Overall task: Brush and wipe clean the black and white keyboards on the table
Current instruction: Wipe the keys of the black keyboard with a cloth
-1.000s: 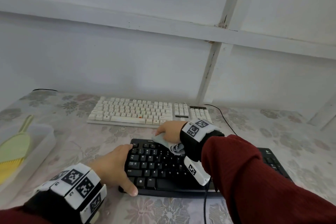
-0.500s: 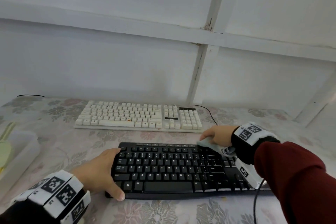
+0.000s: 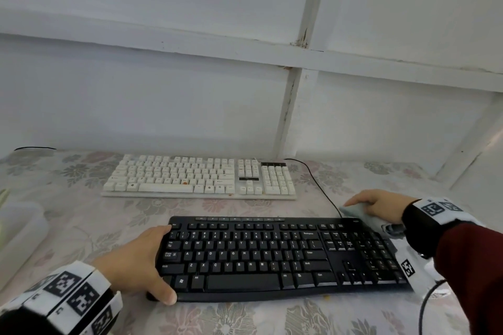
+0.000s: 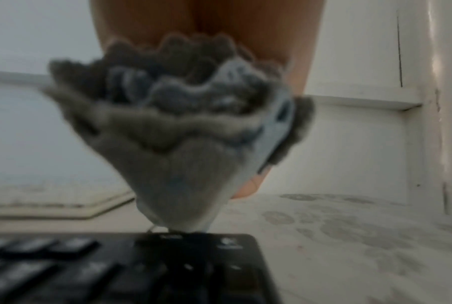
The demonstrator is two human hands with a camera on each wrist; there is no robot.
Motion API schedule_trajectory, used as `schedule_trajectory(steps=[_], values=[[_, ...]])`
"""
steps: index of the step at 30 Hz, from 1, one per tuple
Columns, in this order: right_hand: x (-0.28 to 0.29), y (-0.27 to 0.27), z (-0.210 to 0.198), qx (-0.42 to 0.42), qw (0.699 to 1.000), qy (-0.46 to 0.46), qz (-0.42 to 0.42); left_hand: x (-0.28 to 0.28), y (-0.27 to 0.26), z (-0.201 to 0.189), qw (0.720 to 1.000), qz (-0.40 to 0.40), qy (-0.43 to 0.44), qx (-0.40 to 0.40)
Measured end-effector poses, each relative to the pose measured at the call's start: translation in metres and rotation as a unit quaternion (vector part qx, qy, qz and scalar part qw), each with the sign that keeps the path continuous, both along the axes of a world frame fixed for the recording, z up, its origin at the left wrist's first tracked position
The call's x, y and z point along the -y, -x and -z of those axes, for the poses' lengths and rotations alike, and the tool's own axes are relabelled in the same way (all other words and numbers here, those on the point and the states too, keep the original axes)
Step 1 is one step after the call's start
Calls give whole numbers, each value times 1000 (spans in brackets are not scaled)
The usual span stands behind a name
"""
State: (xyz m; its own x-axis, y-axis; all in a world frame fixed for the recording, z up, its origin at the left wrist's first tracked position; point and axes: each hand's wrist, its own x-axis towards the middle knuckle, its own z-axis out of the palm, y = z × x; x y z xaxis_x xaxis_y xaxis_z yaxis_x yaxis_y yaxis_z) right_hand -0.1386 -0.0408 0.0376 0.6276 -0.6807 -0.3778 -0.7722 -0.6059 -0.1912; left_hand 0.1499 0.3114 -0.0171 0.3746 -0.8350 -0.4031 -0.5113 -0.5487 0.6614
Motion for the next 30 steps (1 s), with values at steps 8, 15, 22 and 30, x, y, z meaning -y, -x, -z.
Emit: schedule_trajectory(steps=[8, 15, 22, 30], values=[[-2, 0, -2, -229, 959, 158, -43, 0, 1, -1, 1000, -3, -8, -1], [-72, -65, -37, -20, 992, 83, -90, 1, 4, -7, 1000, 1, -10, 2], [-184, -190, -9, 37, 963, 24, -265, 1, 8, -13, 1000, 11, 3, -1], [-212, -239, 15, -71, 932, 98, -341, -2, -3, -6, 1000, 9, 13, -25]])
